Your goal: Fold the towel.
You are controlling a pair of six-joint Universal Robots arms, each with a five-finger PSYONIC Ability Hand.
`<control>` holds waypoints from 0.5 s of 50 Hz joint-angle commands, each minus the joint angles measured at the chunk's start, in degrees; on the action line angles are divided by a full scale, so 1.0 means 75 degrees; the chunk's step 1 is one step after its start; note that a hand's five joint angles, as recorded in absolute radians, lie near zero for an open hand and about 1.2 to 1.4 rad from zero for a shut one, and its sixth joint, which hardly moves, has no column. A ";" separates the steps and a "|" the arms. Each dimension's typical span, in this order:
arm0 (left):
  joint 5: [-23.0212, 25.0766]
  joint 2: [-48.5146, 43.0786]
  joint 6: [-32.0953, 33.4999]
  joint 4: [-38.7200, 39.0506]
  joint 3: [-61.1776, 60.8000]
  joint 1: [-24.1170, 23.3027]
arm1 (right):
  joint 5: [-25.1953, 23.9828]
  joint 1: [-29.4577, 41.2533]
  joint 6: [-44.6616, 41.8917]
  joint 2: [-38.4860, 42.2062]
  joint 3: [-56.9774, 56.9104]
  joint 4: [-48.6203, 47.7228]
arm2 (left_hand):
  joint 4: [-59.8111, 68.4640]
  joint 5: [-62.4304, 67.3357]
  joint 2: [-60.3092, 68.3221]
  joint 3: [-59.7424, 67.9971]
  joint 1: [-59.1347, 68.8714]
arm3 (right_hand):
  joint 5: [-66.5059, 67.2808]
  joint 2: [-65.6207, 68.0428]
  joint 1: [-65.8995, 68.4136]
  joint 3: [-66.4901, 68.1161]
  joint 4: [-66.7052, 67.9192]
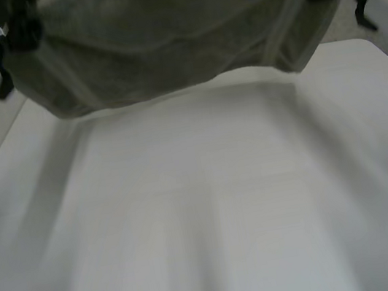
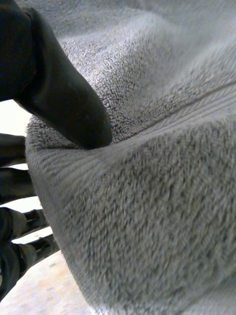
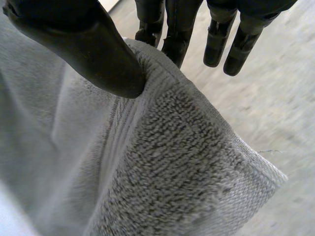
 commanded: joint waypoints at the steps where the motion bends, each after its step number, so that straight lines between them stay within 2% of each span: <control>1: 0.0573 0.0110 0.1059 0.0765 -0.2522 0.0205 | -0.0840 -0.0350 -0.0571 -0.0317 0.2692 -0.0623 | -0.0501 0.0424 0.0346 -0.0439 0.0758 | 0.0418 0.0555 0.0605 -0.0399 -0.0580; 5: 0.0831 0.0016 0.2349 0.0895 -0.3742 0.0217 | -0.1028 -0.0572 -0.1354 -0.0177 0.3877 -0.0671 | -0.0501 0.0424 0.0346 -0.0439 0.0758 | 0.0418 0.0555 0.0605 -0.0399 -0.0580; 10: 0.0890 0.0133 0.3159 0.0778 -0.4621 0.0240 | -0.1332 -0.0946 -0.2211 -0.0223 0.4628 -0.0356 | -0.0501 0.0424 0.0346 -0.0439 0.0758 | 0.0418 0.0555 0.0605 -0.0399 -0.0580; 14: 0.0902 0.0403 0.3302 0.0649 -0.5116 0.0322 | -0.1685 -0.1323 -0.2494 -0.0610 0.4841 0.0337 | -0.0501 0.0424 0.0346 -0.0439 0.0758 | 0.0418 0.0555 0.0605 -0.0399 -0.0580; 16: 0.1030 0.1336 0.3278 0.0358 -0.5501 0.0741 | -0.2139 -0.1847 -0.2634 -0.1671 0.4888 0.1340 | -0.0501 0.0424 0.0346 -0.0439 0.0758 | 0.0418 0.0555 0.0605 -0.0399 -0.0580; 17: 0.1031 0.1340 0.3278 0.0356 -0.5503 0.0744 | -0.2142 -0.1850 -0.2635 -0.1676 0.4888 0.1345 | -0.0501 0.0424 0.0346 -0.0439 0.0758 | 0.0418 0.0555 0.0605 -0.0399 -0.0580; 18: 0.1216 0.1770 0.3278 0.0170 -0.5654 0.0953 | -0.2374 -0.2152 -0.2670 -0.2117 0.4842 0.1763 | -0.0501 0.0424 0.0346 -0.0439 0.0758 | 0.0418 0.0555 0.0605 -0.0399 -0.0580; 19: 0.1218 0.1774 0.3278 0.0168 -0.5656 0.0955 | -0.2376 -0.2155 -0.2670 -0.2121 0.4841 0.1767 | -0.0501 0.0424 0.0346 -0.0439 0.0758 | 0.0418 0.0555 0.0605 -0.0399 -0.0580; 21: 0.1731 0.2474 0.3197 -0.0345 -0.5726 0.1223 | -0.2889 -0.2668 -0.2588 -0.2763 0.4678 0.2292 | -0.0501 0.0424 0.0346 -0.0439 0.0758 | 0.0418 0.0555 0.0605 -0.0399 -0.0580; 25: 0.2085 0.2876 0.3079 -0.0734 -0.5667 0.1283 | -0.3185 -0.2893 -0.2471 -0.2942 0.4419 0.2412 | -0.0501 0.0424 0.0346 -0.0439 0.0758 | 0.0418 0.0555 0.0605 -0.0399 -0.0580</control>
